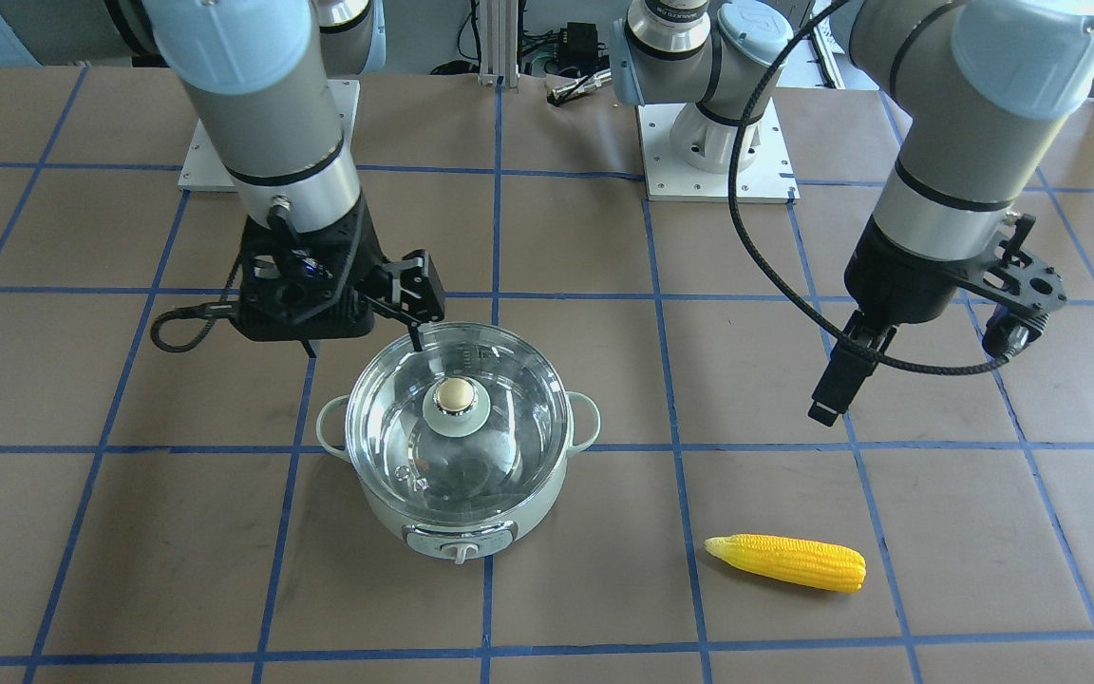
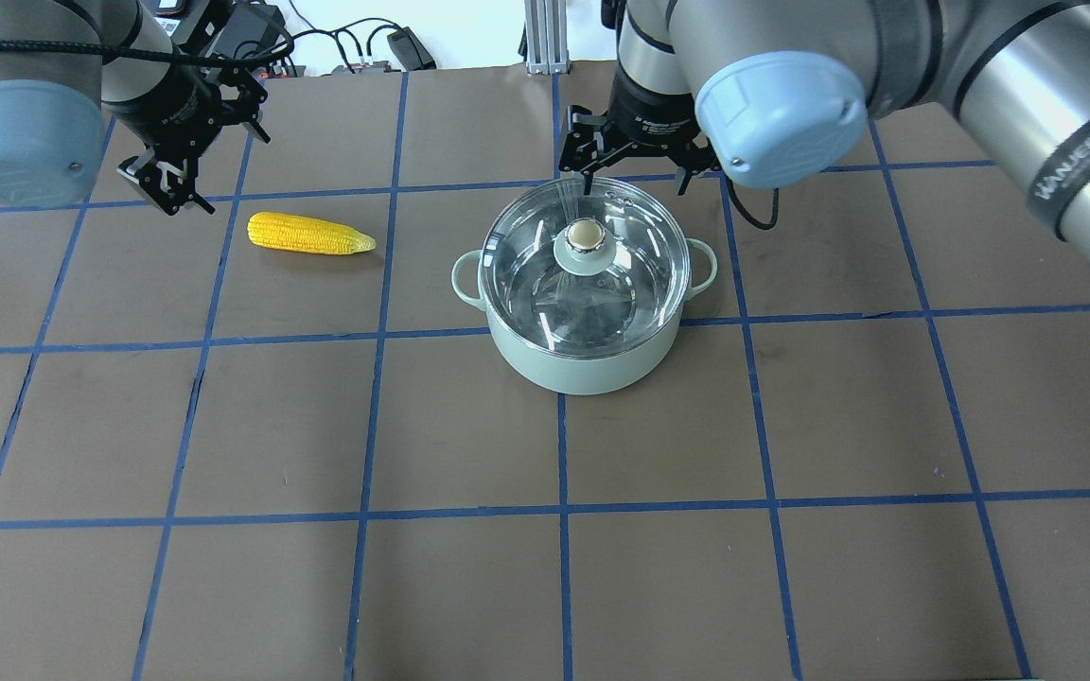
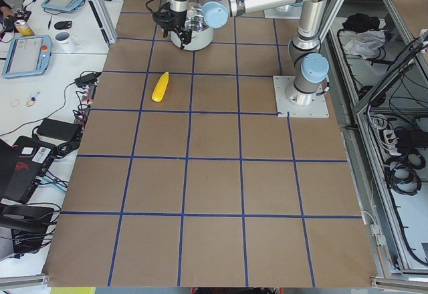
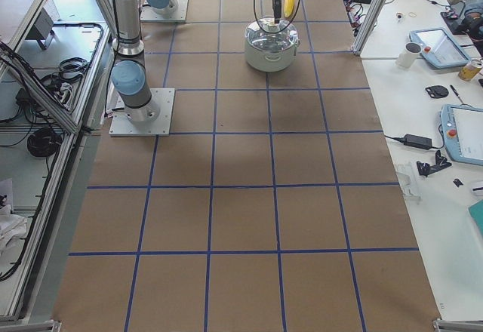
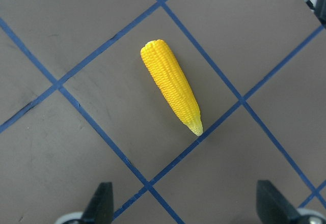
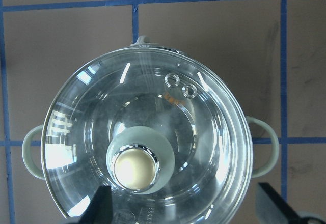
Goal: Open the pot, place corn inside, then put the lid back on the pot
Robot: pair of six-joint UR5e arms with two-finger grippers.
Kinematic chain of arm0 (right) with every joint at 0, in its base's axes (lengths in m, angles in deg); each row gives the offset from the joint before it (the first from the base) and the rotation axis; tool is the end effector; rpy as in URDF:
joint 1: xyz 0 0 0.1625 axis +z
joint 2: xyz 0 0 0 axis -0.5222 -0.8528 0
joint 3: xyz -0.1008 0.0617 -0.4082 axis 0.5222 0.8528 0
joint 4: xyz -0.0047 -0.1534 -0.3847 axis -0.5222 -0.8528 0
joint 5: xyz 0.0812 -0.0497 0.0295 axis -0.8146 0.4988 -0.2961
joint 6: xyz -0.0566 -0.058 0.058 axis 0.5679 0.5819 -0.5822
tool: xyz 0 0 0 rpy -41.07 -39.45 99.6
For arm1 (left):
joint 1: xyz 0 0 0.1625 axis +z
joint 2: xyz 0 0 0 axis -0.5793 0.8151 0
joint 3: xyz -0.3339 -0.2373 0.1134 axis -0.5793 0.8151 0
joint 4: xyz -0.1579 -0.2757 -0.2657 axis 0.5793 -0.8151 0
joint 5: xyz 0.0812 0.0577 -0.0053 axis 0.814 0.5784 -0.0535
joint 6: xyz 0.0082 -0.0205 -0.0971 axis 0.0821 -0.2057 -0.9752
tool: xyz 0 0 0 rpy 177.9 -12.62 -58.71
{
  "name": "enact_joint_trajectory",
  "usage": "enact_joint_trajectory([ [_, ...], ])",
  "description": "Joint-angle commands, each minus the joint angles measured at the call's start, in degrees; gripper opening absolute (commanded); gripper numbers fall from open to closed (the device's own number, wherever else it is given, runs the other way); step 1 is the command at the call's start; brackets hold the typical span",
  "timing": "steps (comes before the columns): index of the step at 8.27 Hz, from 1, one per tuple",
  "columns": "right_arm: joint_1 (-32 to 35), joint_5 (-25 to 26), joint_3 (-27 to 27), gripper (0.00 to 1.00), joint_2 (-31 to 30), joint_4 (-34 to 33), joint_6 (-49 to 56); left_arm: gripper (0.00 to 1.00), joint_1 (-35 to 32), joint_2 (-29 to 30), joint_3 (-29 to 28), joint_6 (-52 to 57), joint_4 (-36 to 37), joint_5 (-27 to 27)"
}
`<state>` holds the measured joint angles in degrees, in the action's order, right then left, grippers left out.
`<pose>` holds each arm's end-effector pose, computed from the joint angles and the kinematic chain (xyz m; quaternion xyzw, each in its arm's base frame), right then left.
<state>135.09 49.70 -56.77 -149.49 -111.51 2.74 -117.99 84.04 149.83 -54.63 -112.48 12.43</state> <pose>0.2764 -0.5549 0.4298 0.0064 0.9978 -0.0535 0.0381 -0.0585 -0.5837 0.4259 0.4779 -0.8736 0.0860 0.0334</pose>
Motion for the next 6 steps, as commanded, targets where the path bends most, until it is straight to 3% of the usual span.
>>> enact_joint_trajectory([
  [1, 3.5, -0.2, 0.2, 1.0, 5.1, -4.1, -8.1, 1.0, 0.8, 8.4, -0.6, -8.3, 0.1, -0.2],
  [4, 3.9, -0.2, 0.1, 1.0, 7.8, -5.5, -9.9, 1.0, 0.8, 15.5, -1.0, -15.5, 1.7, -0.4],
  [6, 4.0, -0.1, -0.5, 0.99, 8.0, -5.5, -9.9, 1.0, 0.8, 19.2, -1.0, -15.3, 10.1, -0.2],
])
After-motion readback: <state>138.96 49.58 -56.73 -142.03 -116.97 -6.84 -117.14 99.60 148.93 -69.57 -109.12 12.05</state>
